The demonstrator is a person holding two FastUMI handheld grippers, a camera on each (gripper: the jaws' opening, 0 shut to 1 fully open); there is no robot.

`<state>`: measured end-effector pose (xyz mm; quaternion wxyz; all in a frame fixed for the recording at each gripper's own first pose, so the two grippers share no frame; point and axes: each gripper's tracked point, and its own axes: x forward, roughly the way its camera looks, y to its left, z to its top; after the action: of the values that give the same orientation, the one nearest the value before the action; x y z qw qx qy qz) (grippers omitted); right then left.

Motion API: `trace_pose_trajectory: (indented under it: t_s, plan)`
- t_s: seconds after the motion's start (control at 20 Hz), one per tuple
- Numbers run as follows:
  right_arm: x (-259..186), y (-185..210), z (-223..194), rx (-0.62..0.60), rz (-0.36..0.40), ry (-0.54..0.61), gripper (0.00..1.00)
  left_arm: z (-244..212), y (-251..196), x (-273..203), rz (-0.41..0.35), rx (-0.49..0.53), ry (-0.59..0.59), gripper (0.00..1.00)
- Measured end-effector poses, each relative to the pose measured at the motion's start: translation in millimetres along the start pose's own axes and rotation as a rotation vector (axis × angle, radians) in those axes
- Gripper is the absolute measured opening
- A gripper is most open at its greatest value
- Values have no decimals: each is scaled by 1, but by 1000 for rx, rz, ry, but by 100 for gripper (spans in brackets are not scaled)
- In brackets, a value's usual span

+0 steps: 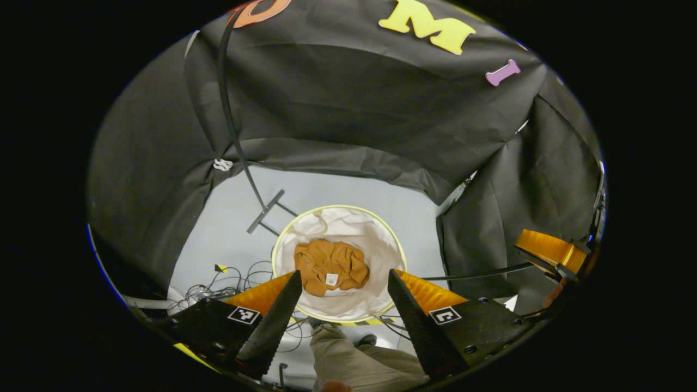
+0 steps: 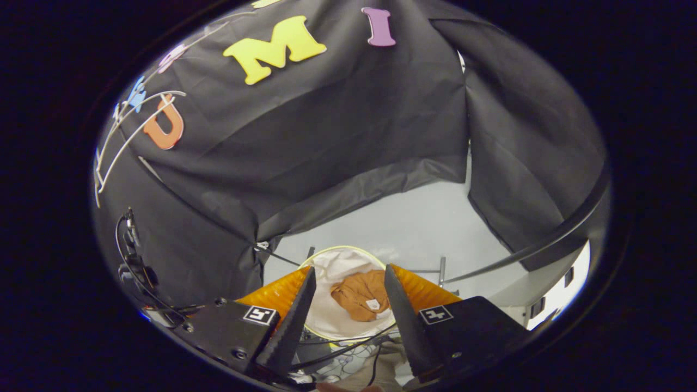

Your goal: Grasp the clothes on the hanger with both hands and then place them into the laundry hamper below.

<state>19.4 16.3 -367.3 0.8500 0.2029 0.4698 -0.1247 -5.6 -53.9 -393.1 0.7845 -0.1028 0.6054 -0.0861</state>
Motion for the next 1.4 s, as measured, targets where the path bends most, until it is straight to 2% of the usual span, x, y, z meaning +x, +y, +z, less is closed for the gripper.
trace_pose_trajectory:
  t_s: [0.1,0.15,0.2,0.35,0.45,0.5,0.7,0.9,1.1,1.2,1.3,1.4]
  plan:
    - [-21,-11,12,-37,12,-43,81,5,-9,-20,18,-17,-54,97]
    - [-34,-17,16,-58,23,-69,83,8,-15,-31,28,-22,-84,100]
    - [-46,-26,20,-78,25,-92,81,10,-23,-42,35,-22,-114,98]
    - [-91,-45,30,-126,49,-178,83,19,-49,-84,44,11,-230,100]
    - [-123,-51,42,-152,75,-241,81,27,-70,-115,48,42,-320,100]
    - [-142,-53,45,-165,87,-272,82,32,-80,-134,54,50,-373,97]
    - [-236,-50,61,-228,173,-461,81,32,-131,-222,8,105,-624,97]
    - [-324,-74,58,-285,235,-638,82,10,-159,-312,32,157,-834,100]
    - [-376,-81,67,-303,283,-764,82,0,-152,-371,117,173,-991,100]
    - [-391,-88,71,-304,279,-801,82,-6,-147,-396,164,177,-1052,100]
    - [-406,-93,72,-313,275,-838,81,-6,-147,-420,182,185,-1126,100]
    - [-422,-94,72,-325,274,-886,82,-9,-151,-440,166,189,-1197,100]
